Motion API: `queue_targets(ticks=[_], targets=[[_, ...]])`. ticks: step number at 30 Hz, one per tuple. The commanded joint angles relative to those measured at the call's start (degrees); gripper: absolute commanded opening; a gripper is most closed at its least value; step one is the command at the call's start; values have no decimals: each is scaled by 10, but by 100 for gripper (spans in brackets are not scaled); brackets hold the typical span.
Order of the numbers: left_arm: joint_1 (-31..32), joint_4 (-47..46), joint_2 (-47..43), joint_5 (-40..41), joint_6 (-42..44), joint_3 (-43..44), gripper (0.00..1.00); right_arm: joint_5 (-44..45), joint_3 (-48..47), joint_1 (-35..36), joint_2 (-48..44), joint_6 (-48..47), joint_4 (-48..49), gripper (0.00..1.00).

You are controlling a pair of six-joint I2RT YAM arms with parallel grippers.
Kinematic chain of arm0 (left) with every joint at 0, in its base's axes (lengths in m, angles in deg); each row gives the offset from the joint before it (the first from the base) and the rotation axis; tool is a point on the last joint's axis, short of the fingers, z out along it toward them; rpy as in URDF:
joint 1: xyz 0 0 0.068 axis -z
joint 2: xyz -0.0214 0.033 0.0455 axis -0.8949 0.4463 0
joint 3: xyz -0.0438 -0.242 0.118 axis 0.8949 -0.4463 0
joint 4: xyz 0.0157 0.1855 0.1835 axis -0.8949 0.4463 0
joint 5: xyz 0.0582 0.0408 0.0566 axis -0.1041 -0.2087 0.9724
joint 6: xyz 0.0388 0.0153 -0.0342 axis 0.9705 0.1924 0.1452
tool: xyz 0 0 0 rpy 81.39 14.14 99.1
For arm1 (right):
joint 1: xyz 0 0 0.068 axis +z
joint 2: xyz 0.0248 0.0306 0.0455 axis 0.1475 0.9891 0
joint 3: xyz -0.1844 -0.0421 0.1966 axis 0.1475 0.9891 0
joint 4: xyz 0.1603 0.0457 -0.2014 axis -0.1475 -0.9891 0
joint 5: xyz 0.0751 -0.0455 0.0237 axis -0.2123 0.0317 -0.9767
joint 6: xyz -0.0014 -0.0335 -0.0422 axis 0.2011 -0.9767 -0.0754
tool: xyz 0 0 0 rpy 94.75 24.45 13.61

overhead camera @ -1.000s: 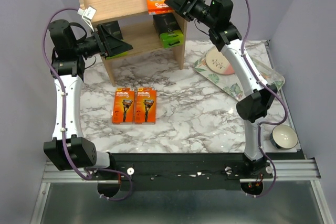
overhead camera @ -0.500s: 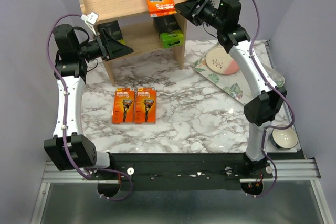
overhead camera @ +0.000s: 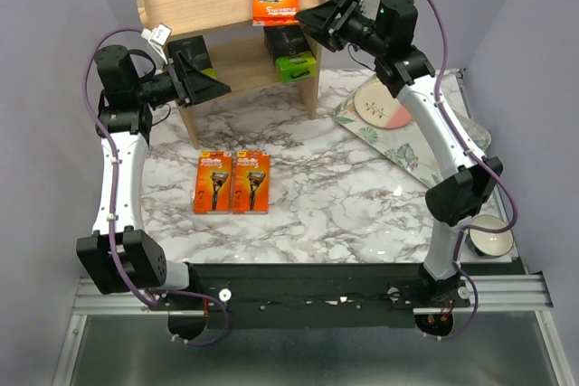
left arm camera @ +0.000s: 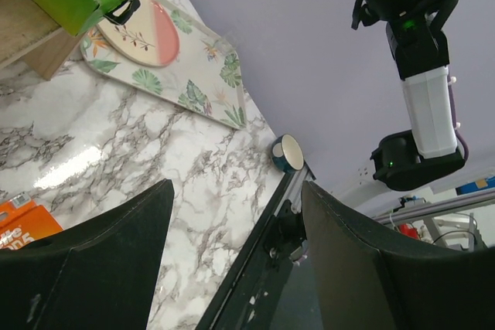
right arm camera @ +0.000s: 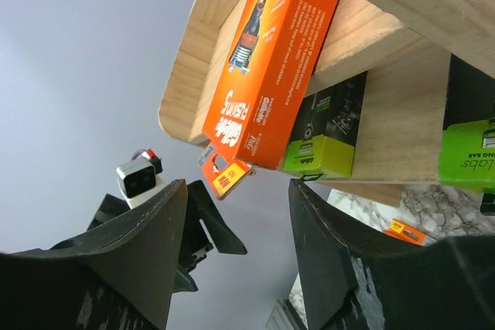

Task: Place and organize the shaving razors onto the shelf

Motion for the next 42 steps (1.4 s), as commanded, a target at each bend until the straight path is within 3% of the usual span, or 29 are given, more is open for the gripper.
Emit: queue_targets(ticks=[1, 10, 14, 24, 27, 29, 30, 31, 33, 34, 38, 42], targets=[[-3, -10, -11, 6, 1, -3, 76, -16, -11, 11, -17, 16, -7, 63], [-2, -2, -12, 9, 8, -4, 75, 32, -63, 26, 16, 31, -31, 50], [-3, 5, -12, 9, 15, -8, 76, 35, -79, 30, 26, 36, -30, 38], [-2, 20, -8, 15, 28, 5, 76, 45, -65, 31, 25, 44, -60, 41], [-1, 27, -10, 31, 47, 7, 75, 0, -43, 31, 6, 10, 5, 46], [26, 64, -11, 89, 98, 39, 65, -26, -41, 30, -5, -43, 63, 53], [48, 89, -6, 130, 173, 62, 58, -25, -42, 29, -10, -53, 68, 55], [72, 114, 0, 166, 205, 89, 42, -23, -43, 26, -13, -60, 72, 57], [132, 145, 33, 262, 236, 176, 21, -15, -42, 22, -24, -84, 73, 58], [145, 150, 48, 295, 245, 204, 0, -13, -39, 17, -27, -93, 73, 59], [192, 164, 115, 414, 271, 335, 0, -12, -2, 6, -58, -167, 70, 58], [215, 166, 165, 506, 267, 392, 0, -14, 67, 6, -96, -224, 82, 43]])
